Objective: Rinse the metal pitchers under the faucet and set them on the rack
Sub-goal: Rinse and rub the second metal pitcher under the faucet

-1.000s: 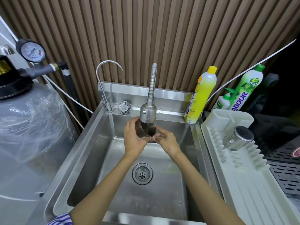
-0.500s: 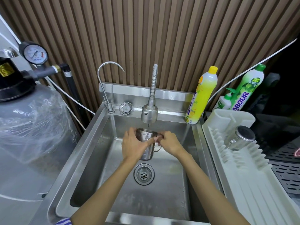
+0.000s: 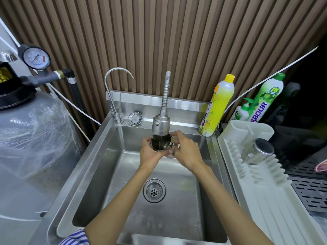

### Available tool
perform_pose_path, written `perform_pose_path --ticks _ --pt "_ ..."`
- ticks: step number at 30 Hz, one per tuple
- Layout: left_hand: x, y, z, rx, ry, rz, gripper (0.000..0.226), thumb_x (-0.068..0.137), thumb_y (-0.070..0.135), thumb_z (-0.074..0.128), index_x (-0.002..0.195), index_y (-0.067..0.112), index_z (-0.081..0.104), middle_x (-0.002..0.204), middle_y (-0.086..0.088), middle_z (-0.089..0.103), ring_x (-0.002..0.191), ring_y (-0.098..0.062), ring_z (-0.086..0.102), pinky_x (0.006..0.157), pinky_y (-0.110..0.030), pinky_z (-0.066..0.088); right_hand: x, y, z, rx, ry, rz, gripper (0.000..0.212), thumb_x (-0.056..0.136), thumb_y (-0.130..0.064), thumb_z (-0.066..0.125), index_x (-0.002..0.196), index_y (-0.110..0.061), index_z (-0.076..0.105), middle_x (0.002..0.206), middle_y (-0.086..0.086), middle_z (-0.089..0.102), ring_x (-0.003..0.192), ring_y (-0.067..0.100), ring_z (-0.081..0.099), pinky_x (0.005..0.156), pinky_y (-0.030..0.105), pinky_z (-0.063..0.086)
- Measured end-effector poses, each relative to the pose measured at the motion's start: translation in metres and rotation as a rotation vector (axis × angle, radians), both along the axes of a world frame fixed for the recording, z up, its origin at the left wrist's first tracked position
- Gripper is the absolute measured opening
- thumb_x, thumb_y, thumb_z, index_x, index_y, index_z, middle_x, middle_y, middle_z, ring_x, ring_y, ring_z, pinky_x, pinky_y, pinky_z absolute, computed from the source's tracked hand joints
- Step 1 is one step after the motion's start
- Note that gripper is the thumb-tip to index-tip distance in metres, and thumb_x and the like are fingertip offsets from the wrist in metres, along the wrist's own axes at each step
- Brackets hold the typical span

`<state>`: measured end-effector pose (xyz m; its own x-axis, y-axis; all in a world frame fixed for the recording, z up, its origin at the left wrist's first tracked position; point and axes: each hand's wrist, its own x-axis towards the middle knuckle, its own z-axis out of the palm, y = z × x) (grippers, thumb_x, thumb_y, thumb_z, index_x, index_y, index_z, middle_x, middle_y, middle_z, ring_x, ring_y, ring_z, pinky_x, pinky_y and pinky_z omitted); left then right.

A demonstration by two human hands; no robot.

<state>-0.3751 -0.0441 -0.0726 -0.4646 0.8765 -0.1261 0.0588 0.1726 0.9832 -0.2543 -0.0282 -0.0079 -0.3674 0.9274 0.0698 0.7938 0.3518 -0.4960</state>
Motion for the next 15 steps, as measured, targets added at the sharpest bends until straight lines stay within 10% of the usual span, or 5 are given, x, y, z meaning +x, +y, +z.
perform_pose_path --ticks 8,15 --pt "-0.004 -0.007 0.006 0.203 0.186 0.045 0.079 0.045 0.01 0.089 0.11 0.024 0.046 0.101 0.01 0.061 0.096 -0.011 0.059 0.079 -0.016 0.043 -0.004 0.002 -0.014 -0.155 0.214 -0.027 0.042 0.082 -0.003 0.062 0.119 -0.011 0.045 0.078 0.009 0.059 0.08 0.026 0.057 0.069 0.027 0.042" --pt "-0.014 -0.015 0.016 0.169 0.439 0.093 0.083 0.043 0.028 0.09 0.116 0.018 0.051 0.107 0.006 0.048 0.1 -0.017 0.053 0.084 -0.025 0.042 -0.01 0.002 -0.021 -0.331 0.353 -0.04 0.041 0.087 -0.002 0.056 0.127 -0.006 0.053 0.102 0.02 0.067 0.103 0.028 0.06 0.093 0.029 0.043"
